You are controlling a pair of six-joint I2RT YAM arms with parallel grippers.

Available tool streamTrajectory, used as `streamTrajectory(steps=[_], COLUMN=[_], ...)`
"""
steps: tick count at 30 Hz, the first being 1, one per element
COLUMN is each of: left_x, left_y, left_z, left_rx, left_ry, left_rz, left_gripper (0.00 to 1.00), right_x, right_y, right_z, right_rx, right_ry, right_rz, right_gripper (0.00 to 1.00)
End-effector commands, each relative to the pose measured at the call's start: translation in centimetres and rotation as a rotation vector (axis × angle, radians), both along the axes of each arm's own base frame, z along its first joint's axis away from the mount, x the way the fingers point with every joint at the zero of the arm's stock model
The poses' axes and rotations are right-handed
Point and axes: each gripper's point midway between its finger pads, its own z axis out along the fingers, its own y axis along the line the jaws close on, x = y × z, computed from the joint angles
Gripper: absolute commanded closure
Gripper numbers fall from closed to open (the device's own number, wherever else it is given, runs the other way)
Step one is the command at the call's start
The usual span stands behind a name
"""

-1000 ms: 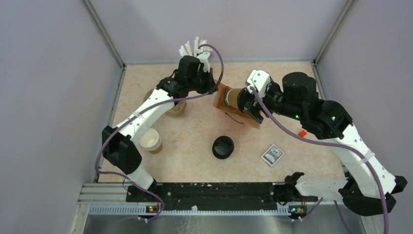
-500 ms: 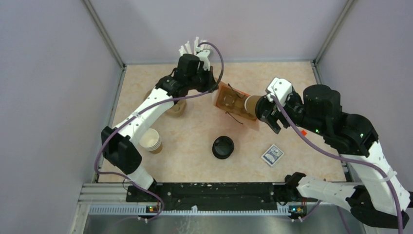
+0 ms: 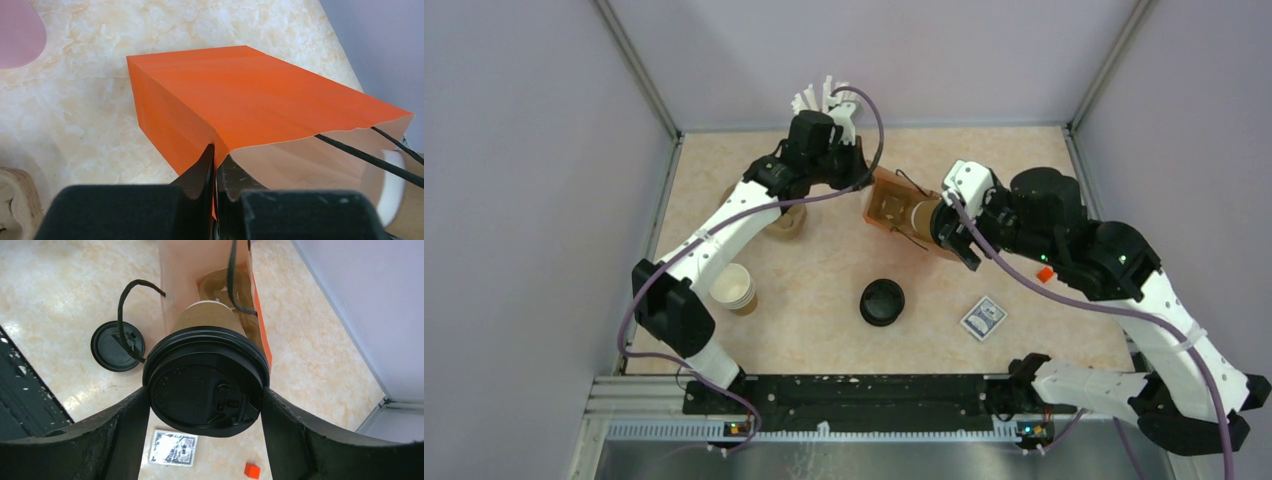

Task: Pack the takeout coffee

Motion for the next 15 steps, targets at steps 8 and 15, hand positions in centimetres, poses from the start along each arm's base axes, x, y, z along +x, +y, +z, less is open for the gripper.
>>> streamTrajectory(steps=[8, 15], left_x=[-1.2, -2.8], left_y=[0.0, 1.5], left_z=[1.9, 1.6], left_rx=[-0.051, -0.008], left_ry=[-0.057, -0.028], left_rz=[-0.039, -0.028], left_gripper=[0.75, 0.54], right_x=[5.7, 6.8], right_y=[2.5, 3.4], right_z=[-2.0, -2.8], right_rx=[-0.152, -0.163], right_ry=[-0.187, -0.187], right_rz=[0.017, 0.009], right_gripper=[0.32, 0.32])
